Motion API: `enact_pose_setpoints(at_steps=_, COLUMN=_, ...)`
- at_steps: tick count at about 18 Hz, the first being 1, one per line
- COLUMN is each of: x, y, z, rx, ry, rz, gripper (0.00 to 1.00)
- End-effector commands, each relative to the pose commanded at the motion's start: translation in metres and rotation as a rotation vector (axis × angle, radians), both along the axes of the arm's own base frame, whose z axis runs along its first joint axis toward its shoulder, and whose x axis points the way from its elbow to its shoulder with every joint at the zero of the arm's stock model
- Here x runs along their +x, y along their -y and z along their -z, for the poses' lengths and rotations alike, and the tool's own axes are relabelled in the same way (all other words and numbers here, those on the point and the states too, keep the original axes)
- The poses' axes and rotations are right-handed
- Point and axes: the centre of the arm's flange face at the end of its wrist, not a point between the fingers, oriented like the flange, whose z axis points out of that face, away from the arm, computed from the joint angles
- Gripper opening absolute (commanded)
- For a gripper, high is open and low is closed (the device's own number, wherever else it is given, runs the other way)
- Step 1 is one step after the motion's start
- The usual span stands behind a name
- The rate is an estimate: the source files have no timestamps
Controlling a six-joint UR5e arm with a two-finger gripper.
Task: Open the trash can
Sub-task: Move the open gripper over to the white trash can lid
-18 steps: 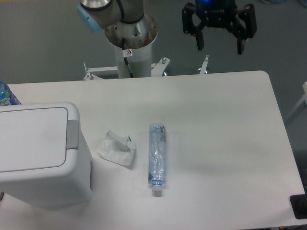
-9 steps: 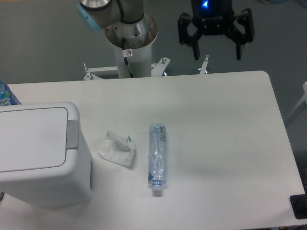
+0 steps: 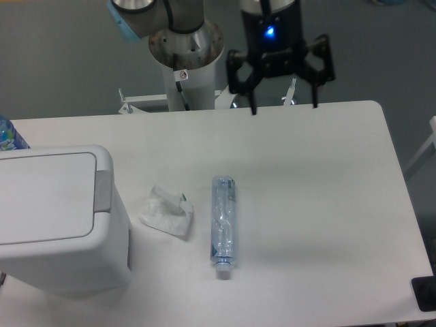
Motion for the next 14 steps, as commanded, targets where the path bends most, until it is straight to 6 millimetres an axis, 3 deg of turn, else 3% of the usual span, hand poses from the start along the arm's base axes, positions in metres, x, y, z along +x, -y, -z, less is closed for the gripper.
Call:
enact_pose_setpoints(at_steps=6, x=0.036, y=-0.044, z=0.011, rx=0.128, ry=0.115, rz=-0.042, gripper=1.00)
enact_pose_setpoints(at_steps=10, x=0.062, y=-0.076, z=0.030, rx=0.117, ry=0.140, rz=0.016, gripper=1.00)
enact_pose_setpoints(at_steps=14, x=0.082, y=-0.094, z=0.042, rx=0.098, ry=0.155, rz=0.062, gripper=1.00)
